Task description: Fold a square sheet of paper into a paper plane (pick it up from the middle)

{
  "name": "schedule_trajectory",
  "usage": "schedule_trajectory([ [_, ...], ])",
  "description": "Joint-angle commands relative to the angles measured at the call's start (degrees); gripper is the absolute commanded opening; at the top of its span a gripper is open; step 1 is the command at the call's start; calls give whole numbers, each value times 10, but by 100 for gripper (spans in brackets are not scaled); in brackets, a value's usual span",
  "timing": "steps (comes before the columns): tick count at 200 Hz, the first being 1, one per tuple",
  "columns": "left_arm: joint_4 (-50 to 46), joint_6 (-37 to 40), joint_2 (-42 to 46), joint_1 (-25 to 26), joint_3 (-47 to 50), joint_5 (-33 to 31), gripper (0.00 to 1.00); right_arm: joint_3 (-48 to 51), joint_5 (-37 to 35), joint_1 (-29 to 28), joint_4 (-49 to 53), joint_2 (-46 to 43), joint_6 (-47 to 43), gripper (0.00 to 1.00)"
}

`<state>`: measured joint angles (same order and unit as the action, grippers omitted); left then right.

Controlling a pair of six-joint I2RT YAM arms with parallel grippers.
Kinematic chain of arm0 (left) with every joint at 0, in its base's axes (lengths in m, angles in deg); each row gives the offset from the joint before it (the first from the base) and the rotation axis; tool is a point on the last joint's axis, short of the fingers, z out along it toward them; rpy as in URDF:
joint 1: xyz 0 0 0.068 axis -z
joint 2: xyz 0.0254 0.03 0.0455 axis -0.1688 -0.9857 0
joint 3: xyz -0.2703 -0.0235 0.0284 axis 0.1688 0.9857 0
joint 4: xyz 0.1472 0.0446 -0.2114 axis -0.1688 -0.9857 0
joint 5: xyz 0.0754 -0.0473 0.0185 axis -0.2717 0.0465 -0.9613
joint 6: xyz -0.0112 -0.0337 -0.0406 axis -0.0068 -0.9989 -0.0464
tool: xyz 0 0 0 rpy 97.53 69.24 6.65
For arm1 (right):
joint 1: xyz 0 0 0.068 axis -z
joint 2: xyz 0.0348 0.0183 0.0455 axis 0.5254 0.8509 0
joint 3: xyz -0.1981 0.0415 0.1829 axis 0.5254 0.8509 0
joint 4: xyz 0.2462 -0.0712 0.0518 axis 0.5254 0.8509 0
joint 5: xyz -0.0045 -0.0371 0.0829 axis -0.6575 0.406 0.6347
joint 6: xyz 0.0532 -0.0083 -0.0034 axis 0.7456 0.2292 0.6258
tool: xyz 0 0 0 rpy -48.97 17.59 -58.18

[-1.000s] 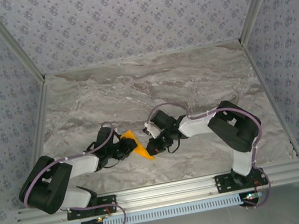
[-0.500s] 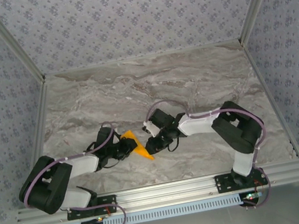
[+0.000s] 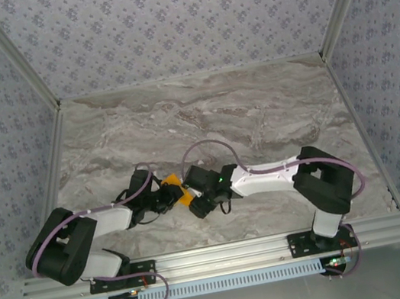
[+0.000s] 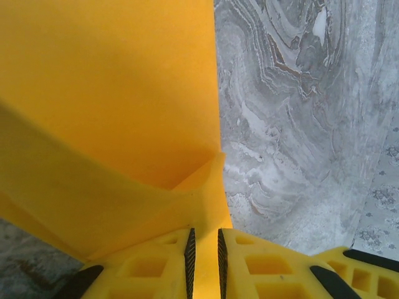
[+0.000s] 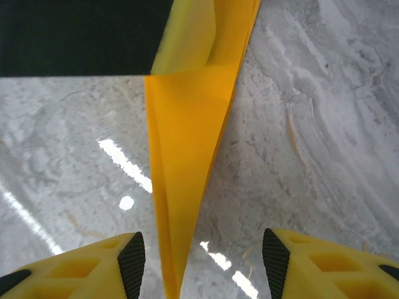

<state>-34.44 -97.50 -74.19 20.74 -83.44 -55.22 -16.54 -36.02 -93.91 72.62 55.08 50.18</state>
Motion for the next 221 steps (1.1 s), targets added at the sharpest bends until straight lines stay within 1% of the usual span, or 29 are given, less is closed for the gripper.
schedule_trajectory([
  [1,-22,-1,-12,1,-8,-21,21,-19,-61,-2,35,24,-7,58],
  [30,-19,0,-12,1,-14,-19,21,-24,-68,-1,36,39,-10,58],
  [57,-15,2,-12,0,-20,-19,21,-23,-79,6,30,35,-6,58],
  [102,-4,8,-23,-4,-37,-18,21,-27,-96,31,20,44,-15,57],
  [122,-3,10,-34,-5,-48,-15,21,-31,-89,38,19,41,-23,57],
  [134,-1,12,-38,-5,-49,-14,21,-26,-64,43,14,26,-25,57],
  [149,0,12,-41,-4,-44,-14,21,-8,-14,54,-10,-5,-21,56],
  [159,3,11,-41,-4,-39,-14,21,9,29,65,-23,-27,-24,56],
  [179,11,8,-42,-5,-26,-13,21,45,124,98,-79,-61,1,56],
  [197,20,6,-40,-4,-15,-11,21,63,184,122,-118,-67,27,56],
  [221,36,7,-35,-4,-1,-6,21,78,236,147,-159,-54,63,49],
])
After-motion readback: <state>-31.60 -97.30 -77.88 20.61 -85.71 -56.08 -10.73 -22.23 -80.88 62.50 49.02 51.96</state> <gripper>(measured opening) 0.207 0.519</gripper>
